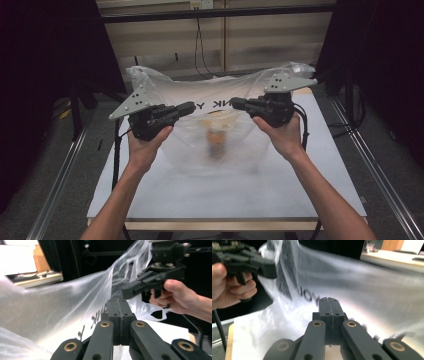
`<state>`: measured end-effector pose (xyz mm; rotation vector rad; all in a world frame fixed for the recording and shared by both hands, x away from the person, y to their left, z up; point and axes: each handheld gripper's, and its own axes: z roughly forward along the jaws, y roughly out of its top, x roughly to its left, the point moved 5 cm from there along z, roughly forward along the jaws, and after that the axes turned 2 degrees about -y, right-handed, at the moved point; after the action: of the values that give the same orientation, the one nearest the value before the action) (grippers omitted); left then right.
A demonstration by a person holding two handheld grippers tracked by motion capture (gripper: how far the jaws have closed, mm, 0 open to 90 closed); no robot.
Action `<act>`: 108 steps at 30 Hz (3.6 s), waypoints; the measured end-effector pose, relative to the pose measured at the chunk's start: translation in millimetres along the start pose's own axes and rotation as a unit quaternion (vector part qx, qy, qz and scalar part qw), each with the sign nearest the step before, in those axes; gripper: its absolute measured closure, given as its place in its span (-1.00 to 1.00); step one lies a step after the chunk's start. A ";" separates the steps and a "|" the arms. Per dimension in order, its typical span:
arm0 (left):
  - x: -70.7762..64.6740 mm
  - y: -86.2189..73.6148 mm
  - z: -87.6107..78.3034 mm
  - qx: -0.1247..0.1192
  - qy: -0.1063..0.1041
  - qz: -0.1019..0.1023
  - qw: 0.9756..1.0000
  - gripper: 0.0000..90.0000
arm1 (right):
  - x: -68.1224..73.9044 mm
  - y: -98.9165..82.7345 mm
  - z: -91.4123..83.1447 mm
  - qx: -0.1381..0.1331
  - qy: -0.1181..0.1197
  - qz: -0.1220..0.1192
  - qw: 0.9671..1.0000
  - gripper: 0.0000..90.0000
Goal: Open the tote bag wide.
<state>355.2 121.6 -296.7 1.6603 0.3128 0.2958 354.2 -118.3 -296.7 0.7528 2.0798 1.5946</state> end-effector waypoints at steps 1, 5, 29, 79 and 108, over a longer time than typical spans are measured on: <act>2.0 -3.9 2.1 0.002 -0.001 -0.007 1.000 1.00 | -0.7 -6.7 3.9 0.008 0.001 0.002 1.000 1.00; 10.6 -21.3 10.0 0.025 0.003 -0.017 1.000 1.00 | -3.0 -24.8 15.6 0.023 0.006 0.003 1.000 1.00; 27.5 -79.0 37.0 0.084 0.001 -0.059 0.995 1.00 | -6.0 -94.2 53.8 0.076 0.030 0.049 0.995 1.00; 14.6 -202.8 49.4 0.256 -0.017 -0.085 0.963 1.00 | -15.2 -190.6 77.6 0.190 0.009 0.067 0.979 1.00; 23.0 -50.9 35.8 0.098 -0.002 -0.016 0.995 1.00 | -11.4 -33.3 26.1 0.000 0.009 0.027 1.000 1.00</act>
<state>388.2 102.5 -350.9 1.8468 0.3742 0.2433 373.5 -112.8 -335.6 0.8050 2.0891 1.6347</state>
